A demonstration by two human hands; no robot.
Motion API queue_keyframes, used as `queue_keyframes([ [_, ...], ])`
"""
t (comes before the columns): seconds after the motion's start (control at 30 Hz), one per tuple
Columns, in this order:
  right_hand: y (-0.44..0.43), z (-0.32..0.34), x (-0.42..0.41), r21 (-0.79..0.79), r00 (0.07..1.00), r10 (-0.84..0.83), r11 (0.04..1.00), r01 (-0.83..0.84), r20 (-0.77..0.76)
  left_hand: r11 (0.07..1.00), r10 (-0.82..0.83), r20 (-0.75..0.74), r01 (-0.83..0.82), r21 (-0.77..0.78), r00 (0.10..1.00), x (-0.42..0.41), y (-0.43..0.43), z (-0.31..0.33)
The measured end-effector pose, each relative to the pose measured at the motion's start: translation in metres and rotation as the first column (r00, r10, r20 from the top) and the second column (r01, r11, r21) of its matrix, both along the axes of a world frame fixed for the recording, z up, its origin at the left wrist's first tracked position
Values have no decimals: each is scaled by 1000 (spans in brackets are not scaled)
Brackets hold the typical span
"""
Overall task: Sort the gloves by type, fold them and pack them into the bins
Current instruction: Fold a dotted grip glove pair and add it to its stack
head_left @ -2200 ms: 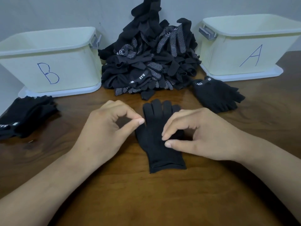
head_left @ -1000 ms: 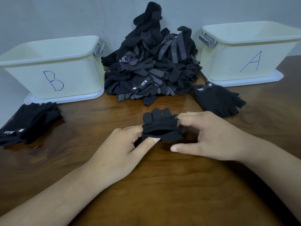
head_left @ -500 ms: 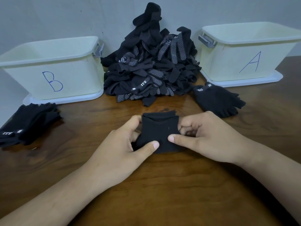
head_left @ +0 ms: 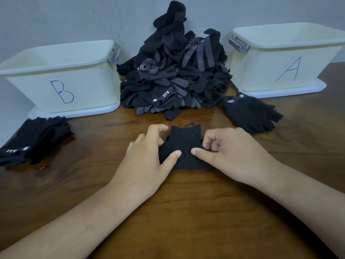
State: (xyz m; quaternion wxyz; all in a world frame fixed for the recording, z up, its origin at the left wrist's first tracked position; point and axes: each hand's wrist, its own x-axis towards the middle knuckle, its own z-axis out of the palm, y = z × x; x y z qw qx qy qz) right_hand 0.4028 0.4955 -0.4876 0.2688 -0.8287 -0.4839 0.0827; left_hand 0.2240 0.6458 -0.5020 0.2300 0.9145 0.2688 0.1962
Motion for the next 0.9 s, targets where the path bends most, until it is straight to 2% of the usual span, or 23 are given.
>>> queue_keyframes([
  [0.1, -1, -2, -1, 48, 990, 11, 999, -18, 141, 989, -82, -24, 84, 123, 996, -2, 2, 2],
  [0.17, -1, -1, -2, 118, 956, 80, 986, -118, 283, 966, -148, -128, 171, 193, 981, -1, 3, 2],
  [0.27, 3, 0, 0, 69, 874, 249, 950, -304, 418, 958, -158, -290, 218, 188, 944, 0, 2, -2],
  [0.37, 5, -7, 2, -43, 863, 367, 925, -376, 348, 963, -156, -308, 213, 163, 939, -3, 1, -2],
  [0.47, 2, -7, 3, -69, 901, 360, 933, -354, 243, 961, -183, -316, 237, 140, 931, -7, 4, 0],
  [0.57, 1, -3, 6, -96, 909, 353, 936, -340, 223, 937, -281, -235, 318, 141, 931, -13, 11, 7],
  [0.7, -1, 1, 3, -118, 905, 377, 925, -360, 195, 859, -366, -209, 416, 299, 907, -15, 18, 7],
  [0.83, -2, -2, -4, -153, 896, 381, 923, -353, 229, 807, -374, -159, 405, 430, 914, -10, 18, 7],
  [0.9, 2, -3, -5, -121, 892, 362, 932, -341, 272, 793, -369, -132, 385, 472, 920, -7, 15, 10],
])
